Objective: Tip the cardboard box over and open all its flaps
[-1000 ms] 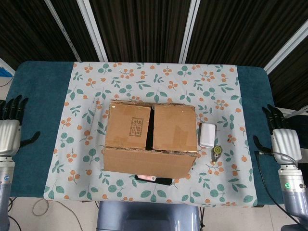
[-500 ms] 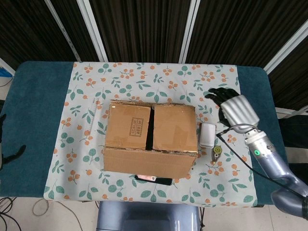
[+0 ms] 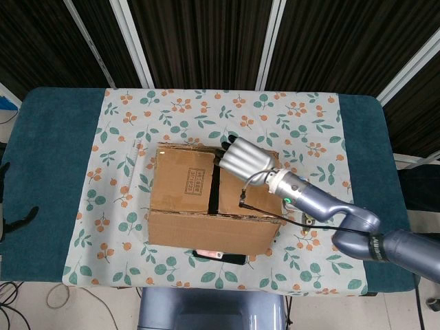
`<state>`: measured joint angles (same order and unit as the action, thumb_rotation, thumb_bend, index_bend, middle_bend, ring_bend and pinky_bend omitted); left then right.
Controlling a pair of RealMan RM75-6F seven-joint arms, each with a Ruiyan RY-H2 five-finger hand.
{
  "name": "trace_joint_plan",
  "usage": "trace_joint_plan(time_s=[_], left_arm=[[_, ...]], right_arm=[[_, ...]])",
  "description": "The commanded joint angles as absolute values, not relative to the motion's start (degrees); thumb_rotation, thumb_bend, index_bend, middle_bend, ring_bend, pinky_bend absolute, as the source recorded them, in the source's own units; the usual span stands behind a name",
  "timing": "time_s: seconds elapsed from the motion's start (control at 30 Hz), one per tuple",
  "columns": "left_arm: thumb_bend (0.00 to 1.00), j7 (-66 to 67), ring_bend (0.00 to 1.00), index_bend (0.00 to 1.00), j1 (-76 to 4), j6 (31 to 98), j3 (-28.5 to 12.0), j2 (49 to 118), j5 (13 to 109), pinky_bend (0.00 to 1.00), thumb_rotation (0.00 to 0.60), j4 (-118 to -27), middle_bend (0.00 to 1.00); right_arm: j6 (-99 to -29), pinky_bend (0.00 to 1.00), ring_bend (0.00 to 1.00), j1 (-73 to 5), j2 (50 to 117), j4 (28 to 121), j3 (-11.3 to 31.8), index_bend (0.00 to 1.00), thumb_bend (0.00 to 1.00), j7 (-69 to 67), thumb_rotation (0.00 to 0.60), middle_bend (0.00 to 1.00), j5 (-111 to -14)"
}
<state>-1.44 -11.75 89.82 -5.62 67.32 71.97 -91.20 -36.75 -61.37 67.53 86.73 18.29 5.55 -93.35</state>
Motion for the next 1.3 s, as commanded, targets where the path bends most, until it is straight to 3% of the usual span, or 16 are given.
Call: trace_joint_plan(time_s=[0.03, 0.37, 0.97, 1.3], left_arm=[[0.16, -1.65, 0.0, 0.0, -11.58, 89.27, -5.96, 67.3, 71.87, 0.0, 0.6, -91.09, 0.0], [0.16, -2.71, 0.0, 0.0, -11.07, 86.84, -7.04, 67.13, 71.58, 0.0, 0.6, -90.73, 0.0], [0.16, -3.72, 0.0, 0.0, -10.29, 84.55, -8.68, 66.77, 71.1, 0.0, 0.6, -91.79, 0.0], [0.16, -4.04, 0.0, 0.0, -9.82, 83.97, -9.37, 66.61, 71.06, 0.0, 0.6, -92.17, 0.0]], right_arm=[[-34.93, 0.36, 0.37, -64.62, 71.05, 83.49, 17.4, 0.48, 1.0, 4.38, 0.6, 0.39, -94.05], [-31.3, 0.36, 0.37, -71.5, 75.31, 76.6, 13.22, 0.5, 1.0, 0.11, 0.6, 0.42, -96.9], [-31.77, 0.36, 0.38, -74.74, 75.88, 73.51, 7.49, 0.52, 1.0, -4.3, 0.6, 0.43, -98.23], [-32.13, 0.36, 0.39, -75.86, 75.03, 73.67, 4.75, 0.62, 1.0, -2.46, 0.6, 0.52, -99.75]])
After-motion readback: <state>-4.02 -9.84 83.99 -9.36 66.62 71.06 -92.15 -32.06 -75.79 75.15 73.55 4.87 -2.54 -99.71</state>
